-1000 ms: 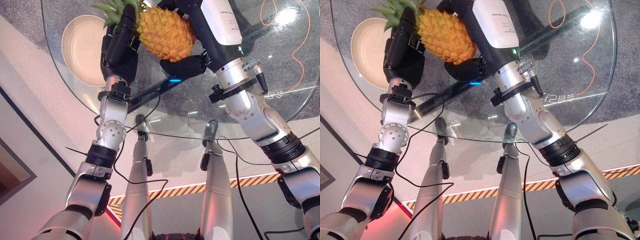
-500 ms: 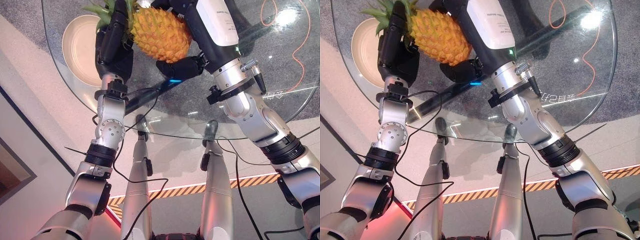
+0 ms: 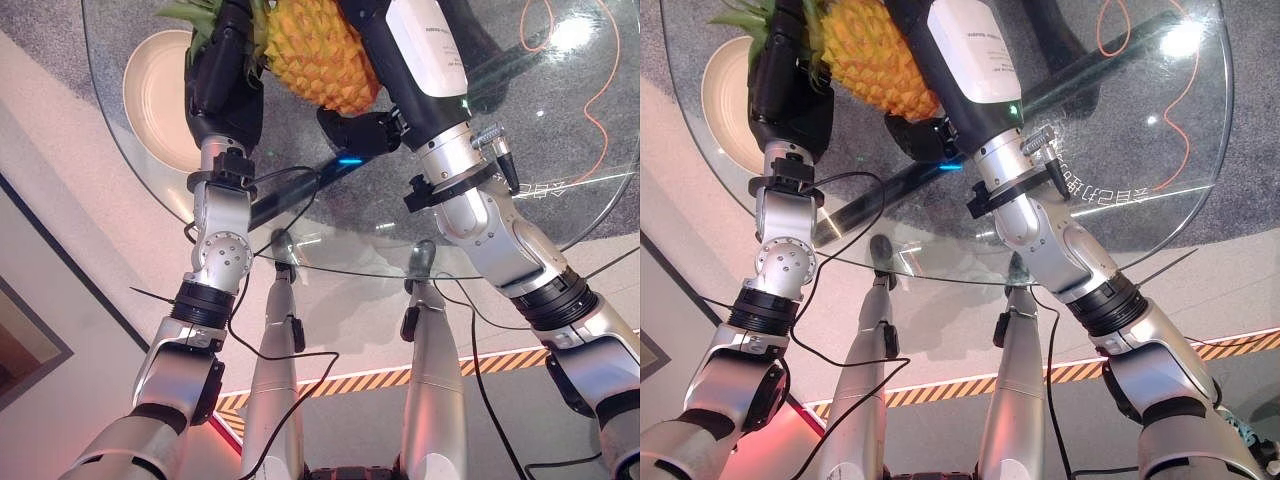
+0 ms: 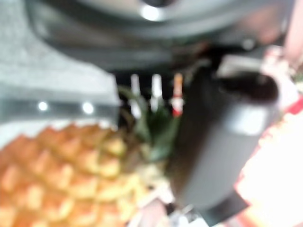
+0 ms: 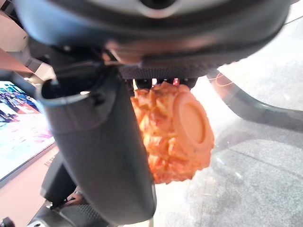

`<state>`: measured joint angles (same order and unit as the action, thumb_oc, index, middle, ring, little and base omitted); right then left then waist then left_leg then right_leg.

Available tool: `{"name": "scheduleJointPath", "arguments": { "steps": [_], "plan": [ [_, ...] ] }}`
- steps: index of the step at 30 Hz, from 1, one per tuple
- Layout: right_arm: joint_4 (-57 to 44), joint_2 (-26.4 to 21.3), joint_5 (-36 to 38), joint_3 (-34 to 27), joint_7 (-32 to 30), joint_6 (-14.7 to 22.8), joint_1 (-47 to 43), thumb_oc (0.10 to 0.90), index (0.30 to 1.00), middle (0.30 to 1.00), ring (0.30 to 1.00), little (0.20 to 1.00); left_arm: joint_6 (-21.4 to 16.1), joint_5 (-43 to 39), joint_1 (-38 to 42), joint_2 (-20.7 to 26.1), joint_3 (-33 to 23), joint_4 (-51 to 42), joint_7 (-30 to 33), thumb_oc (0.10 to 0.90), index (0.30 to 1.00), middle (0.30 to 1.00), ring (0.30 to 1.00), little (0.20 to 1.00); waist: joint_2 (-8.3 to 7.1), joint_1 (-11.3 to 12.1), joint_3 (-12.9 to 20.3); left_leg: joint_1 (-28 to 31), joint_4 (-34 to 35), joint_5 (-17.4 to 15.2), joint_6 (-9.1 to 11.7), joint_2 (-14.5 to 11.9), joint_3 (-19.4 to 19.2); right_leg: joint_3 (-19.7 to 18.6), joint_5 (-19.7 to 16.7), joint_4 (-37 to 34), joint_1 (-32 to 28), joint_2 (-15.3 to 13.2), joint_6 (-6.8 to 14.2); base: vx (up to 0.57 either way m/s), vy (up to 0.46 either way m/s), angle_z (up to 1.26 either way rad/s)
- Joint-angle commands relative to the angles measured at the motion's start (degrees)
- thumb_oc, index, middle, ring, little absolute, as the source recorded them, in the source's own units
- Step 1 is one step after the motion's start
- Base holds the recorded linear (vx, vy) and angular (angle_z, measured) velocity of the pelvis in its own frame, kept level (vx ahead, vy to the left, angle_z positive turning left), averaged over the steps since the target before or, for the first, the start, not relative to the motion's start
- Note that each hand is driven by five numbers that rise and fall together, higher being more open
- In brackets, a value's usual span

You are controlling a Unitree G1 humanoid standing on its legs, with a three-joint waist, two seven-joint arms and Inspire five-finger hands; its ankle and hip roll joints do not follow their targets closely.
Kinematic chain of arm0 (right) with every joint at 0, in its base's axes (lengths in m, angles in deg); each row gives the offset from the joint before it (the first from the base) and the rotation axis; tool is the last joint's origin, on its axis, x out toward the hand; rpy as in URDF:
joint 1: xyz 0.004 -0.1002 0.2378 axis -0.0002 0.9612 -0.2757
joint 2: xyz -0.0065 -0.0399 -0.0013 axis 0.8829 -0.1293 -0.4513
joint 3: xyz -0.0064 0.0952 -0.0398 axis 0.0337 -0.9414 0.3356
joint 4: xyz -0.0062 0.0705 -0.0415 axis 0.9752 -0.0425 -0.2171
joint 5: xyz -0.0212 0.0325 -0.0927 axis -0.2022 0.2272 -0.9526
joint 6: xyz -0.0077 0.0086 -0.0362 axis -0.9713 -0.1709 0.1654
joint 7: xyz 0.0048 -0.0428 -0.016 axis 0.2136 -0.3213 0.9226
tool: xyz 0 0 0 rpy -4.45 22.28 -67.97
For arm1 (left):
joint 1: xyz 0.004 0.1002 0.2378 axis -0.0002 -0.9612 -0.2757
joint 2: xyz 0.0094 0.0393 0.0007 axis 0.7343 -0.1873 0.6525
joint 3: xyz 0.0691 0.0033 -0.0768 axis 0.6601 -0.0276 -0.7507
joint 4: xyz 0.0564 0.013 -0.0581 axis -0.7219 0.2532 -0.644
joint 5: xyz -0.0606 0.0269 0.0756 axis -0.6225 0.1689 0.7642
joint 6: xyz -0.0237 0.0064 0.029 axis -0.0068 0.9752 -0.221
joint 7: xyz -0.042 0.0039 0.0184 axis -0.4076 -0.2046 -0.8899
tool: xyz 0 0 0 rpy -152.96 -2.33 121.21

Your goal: Pick up the fruit to the plate

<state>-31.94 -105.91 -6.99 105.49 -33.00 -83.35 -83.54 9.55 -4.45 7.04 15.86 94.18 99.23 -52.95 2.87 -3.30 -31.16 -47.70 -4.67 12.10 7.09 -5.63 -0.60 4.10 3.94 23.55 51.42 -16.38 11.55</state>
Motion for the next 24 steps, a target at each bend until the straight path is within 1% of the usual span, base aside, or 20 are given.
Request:
{"name": "scheduleJointPath", "arguments": {
  "steps": [1,2,5,7,8,9,10,11,12,15,16,17,19,20,24],
  "plan": [
    [-5.55,3.32,0.16,-4.57,-5.89,3.00,-8.38,0.800,0.900,0.900,0.900,0.900,-2.06,4.56,8.52,-2.31,3.84,-4.72,-4.80,0.100,0.300,0.300,0.300,0.200,-2.27,1.39,1.36,1.77,-2.76,-5.73,0.90,-0.46,-0.01,2.23,-10.65,-13.41,-5.03,2.25,0.04,0.00,0.000,0.00],
    [-5.41,3.31,0.22,-4.74,-6.07,2.94,-8.56,0.800,0.900,0.900,0.900,0.900,-2.25,4.77,8.73,-2.27,3.65,-4.63,-4.66,0.100,0.300,0.300,0.300,0.200,-2.28,1.33,1.36,1.22,-2.72,-5.17,0.82,-0.35,0.04,2.18,-11.22,-13.58,-4.54,2.22,-0.03,0.00,0.000,0.00],
    [-5.39,3.48,0.55,-4.96,-6.40,2.82,-8.28,0.800,0.900,0.900,0.900,0.900,-3.96,5.78,8.42,-2.41,3.18,-4.51,-3.52,0.100,0.300,0.300,0.300,0.200,-2.26,1.31,1.36,1.37,-2.86,-5.34,0.84,-0.37,0.02,2.09,-11.06,-13.43,-4.62,2.33,-0.11,0.00,0.000,0.00],
    [-5.52,3.60,0.51,-5.28,-6.45,2.85,-8.01,0.800,0.900,0.900,0.900,0.900,-5.71,6.82,8.33,-2.42,2.83,-4.31,-2.02,0.100,0.300,0.300,0.300,0.200,-2.27,1.28,1.36,1.43,-2.79,-5.37,0.82,-0.37,-0.01,2.08,-11.04,-13.49,-4.65,2.36,-0.15,0.00,0.000,0.00],
    [-5.46,3.81,0.27,-5.34,-6.58,2.91,-7.67,0.800,0.900,0.900,0.900,0.900,-7.33,7.85,8.10,-2.47,2.70,-4.27,-0.48,0.100,0.300,0.300,0.300,0.200,-2.21,1.34,1.36,1.66,-2.95,-5.82,0.85,-0.38,0.09,2.01,-10.58,-13.30,-4.85,2.41,-0.13,0.00,0.000,0.00],
    [-5.40,3.85,0.14,-5.49,-6.70,2.96,-7.81,0.800,0.900,0.900,0.900,0.900,-8.09,8.42,8.31,-2.54,2.46,-4.40,0.44,0.100,0.300,0.300,0.300,0.200,-2.25,1.34,1.36,1.06,-2.92,-5.26,0.77,-0.27,0.14,2.00,-11.11,-13.49,-4.38,2.36,-0.20,0.00,0.000,0.00],
    [-5.35,3.96,0.09,-5.52,-6.68,2.97,-7.62,0.800,0.900,0.900,0.900,0.900,-8.33,8.61,8.08,-2.70,2.30,-4.40,0.79,0.100,0.300,0.300,0.300,0.200,-2.25,1.40,1.36,1.56,-2.98,-5.82,0.86,-0.38,0.14,2.00,-10.51,-13.34,-4.85,2.43,-0.14,0.00,0.000,0.00],
    [-5.38,3.92,0.08,-5.56,-6.68,2.98,-7.75,0.800,0.900,0.900,0.900,0.900,-8.33,8.66,8.20,-2.67,2.30,-4.47,0.84,0.100,0.300,0.300,0.300,0.200,-2.26,1.37,1.36,1.15,-2.95,-5.37,0.80,-0.31,0.15,1.99,-10.97,-13.46,-4.50,2.39,-0.20,0.00,0.000,0.00],
    [-5.03,4.26,-0.29,-5.80,-6.75,3.17,-7.76,0.800,0.900,0.900,0.900,0.900,-9.75,9.68,8.19,-2.96,1.62,-4.35,2.08,0.100,0.300,0.300,0.300,0.200,-2.28,1.47,1.36,1.00,-2.94,-5.23,0.81,-0.29,0.25,2.00,-11.04,-13.49,-4.39,2.37,-0.20,0.00,0.000,0.00],
    [-5.02,4.33,-0.30,-6.13,-6.77,3.10,-7.70,0.800,0.900,0.900,0.900,0.900,-10.93,10.76,7.92,-3.10,1.12,-4.79,3.74,0.100,0.300,0.300,0.300,0.200,-2.37,1.60,1.36,1.08,-2.80,-5.19,0.84,-0.32,0.36,2.11,-11.00,-13.57,-4.57,2.32,-0.22,0.00,0.000,0.00],
    [-5.02,4.43,-0.28,-6.10,-6.83,3.06,-7.48,0.800,0.900,0.900,0.900,0.900,-11.41,10.94,7.63,-3.26,1.03,-4.87,4.22,0.100,0.300,0.300,0.300,0.200,-2.37,1.66,1.36,1.64,-2.81,-5.74,0.92,-0.43,0.34,2.16,-10.43,-13.42,-5.08,2.39,-0.18,0.00,0.000,0.00],
    [-5.01,4.48,-0.37,-6.30,-6.78,3.09,-7.63,0.800,0.900,0.900,0.900,0.900,-11.91,11.27,7.73,-3.38,0.71,-5.07,4.86,0.100,0.300,0.300,0.300,0.200,-2.40,1.67,1.36,1.12,-2.73,-5.15,0.83,-0.33,0.41,2.17,-10.98,-13.56,-4.61,2.37,-0.26,0.00,0.000,0.00],
    [-4.94,4.67,-0.41,-6.31,-6.96,3.05,-7.49,0.800,0.900,0.900,0.900,0.900,-12.52,11.52,7.56,-3.53,0.35,-5.34,5.79,0.100,0.300,0.300,0.300,0.200,-2.42,1.83,1.36,1.75,-2.64,-5.66,0.88,-0.38,0.42,2.31,-10.39,-13.43,-5.18,2.45,-0.25,0.00,0.000,0.00],
    [-4.84,4.64,-0.42,-6.41,-7.02,3.17,-7.63,0.800,0.900,0.900,0.900,0.900,-13.00,11.61,7.67,-3.50,0.21,-5.37,6.14,0.100,0.300,0.300,0.300,0.200,-2.44,1.80,1.36,1.25,-2.59,-5.07,0.82,-0.30,0.47,2.32,-10.93,-13.56,-4.77,2.40,-0.34,0.00,0.000,0.00],
    [-4.79,4.77,-0.46,-6.62,-6.96,2.98,-7.80,0.800,0.900,0.900,0.900,0.900,-14.17,12.48,7.82,-4.07,-0.38,-6.09,7.91,0.100,0.300,0.300,0.300,0.200,-2.47,1.81,1.36,1.03,-2.76,-5.06,0.87,-0.29,0.60,2.31,-10.83,-13.44,-4.59,2.40,-0.40,0.00,0.000,0.00]
  ]
}}
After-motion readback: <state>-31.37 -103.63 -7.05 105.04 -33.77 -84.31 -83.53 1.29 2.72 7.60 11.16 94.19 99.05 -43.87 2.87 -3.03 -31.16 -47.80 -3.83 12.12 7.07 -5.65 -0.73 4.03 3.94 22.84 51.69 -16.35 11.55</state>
